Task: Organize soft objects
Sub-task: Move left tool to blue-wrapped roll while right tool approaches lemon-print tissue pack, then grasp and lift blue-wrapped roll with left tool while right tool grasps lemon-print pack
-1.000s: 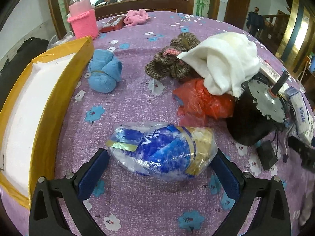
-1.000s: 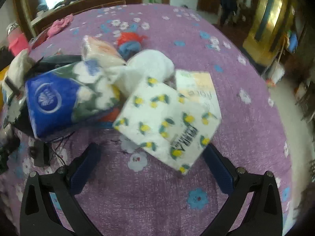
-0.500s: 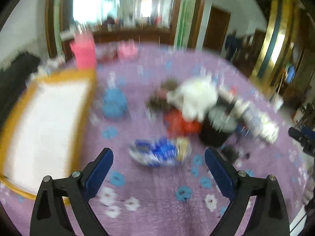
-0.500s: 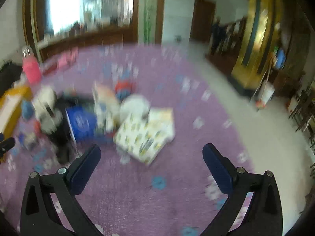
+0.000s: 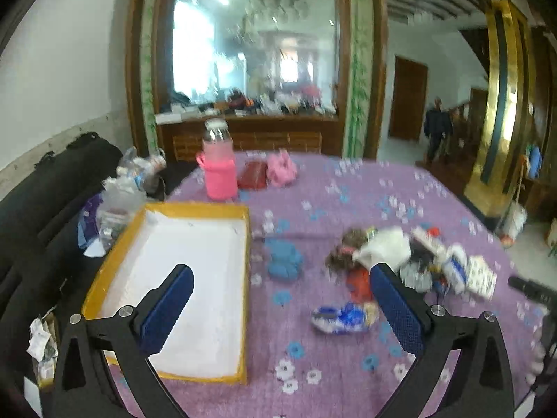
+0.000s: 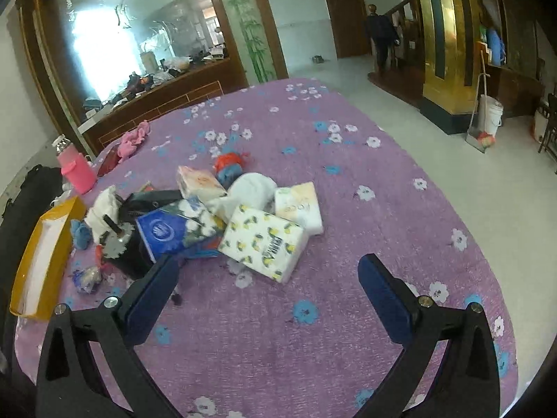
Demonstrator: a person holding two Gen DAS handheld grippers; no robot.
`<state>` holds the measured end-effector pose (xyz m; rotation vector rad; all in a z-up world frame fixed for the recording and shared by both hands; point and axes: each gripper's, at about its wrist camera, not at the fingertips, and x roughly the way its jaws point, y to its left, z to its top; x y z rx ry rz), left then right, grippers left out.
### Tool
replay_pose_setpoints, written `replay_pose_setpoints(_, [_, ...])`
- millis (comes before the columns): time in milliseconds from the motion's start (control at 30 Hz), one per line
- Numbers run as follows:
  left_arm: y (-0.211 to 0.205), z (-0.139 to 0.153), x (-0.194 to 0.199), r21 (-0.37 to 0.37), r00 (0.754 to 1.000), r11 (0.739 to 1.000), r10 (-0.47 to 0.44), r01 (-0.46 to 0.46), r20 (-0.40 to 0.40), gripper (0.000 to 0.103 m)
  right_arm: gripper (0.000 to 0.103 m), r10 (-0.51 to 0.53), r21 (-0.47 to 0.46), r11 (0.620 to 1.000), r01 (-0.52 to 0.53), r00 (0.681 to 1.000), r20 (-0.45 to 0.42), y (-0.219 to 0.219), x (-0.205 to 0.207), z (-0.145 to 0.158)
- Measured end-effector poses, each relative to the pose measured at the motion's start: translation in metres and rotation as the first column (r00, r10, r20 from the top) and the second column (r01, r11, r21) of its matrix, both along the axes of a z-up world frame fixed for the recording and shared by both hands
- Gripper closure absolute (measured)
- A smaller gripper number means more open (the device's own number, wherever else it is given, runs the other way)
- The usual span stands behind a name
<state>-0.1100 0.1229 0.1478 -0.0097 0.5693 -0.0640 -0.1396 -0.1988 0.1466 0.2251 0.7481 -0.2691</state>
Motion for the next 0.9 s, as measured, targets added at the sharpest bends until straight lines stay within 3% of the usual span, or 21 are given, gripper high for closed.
replay_pose_setpoints(200, [-0.034, -0.027, 0.037, 0.064, 0.985, 0.993, -0.086, 0.096, -0.152, 0.001, 0.000, 0.034, 0.018, 0.999, -0.034, 0.999, -0.017, -0.011, -0.008, -0.006])
replay_pose_setpoints(500, [-0.040, -0.055, 0.110, -0.038, 0.925, 0.988, -0.156, 0.152, -0.347, 0.001, 0.000, 0.029, 0.083, 0.996, -0.022, 0.996, -0.080, -0.041, 0.001, -0.016])
replay_pose_setpoints(633, [-0.048, -0.059, 0.128, -0.068, 0.900, 0.983, -0.185, 0.172, -0.394, 0.001, 0.000, 0.032, 0.095, 0.995, -0.023, 0.995, -0.096, -0.045, 0.010, -0.019])
replay_pose_setpoints(700, [-0.052, -0.058, 0.129, -0.070, 0.893, 0.976, -0.216, 0.205, -0.395, 0.007, 0.000, 0.053, 0.094, 0.995, -0.043, 0.993, -0.103, -0.041, 0.015, -0.020])
replay_pose_setpoints(767, [-0.056, -0.055, 0.126, -0.074, 0.877, 0.960, -0.277, 0.270, -0.392, 0.027, 0.000, 0.089, 0.068, 0.994, -0.082, 0.989, -0.118, -0.033, 0.022, -0.019])
replay_pose_setpoints(900, [-0.048, -0.051, 0.126, -0.096, 0.863, 0.951, -0.308, 0.295, -0.399, 0.028, 0.000, 0.203, -0.143, 0.961, -0.236, 0.956, -0.211, -0.004, 0.048, -0.019])
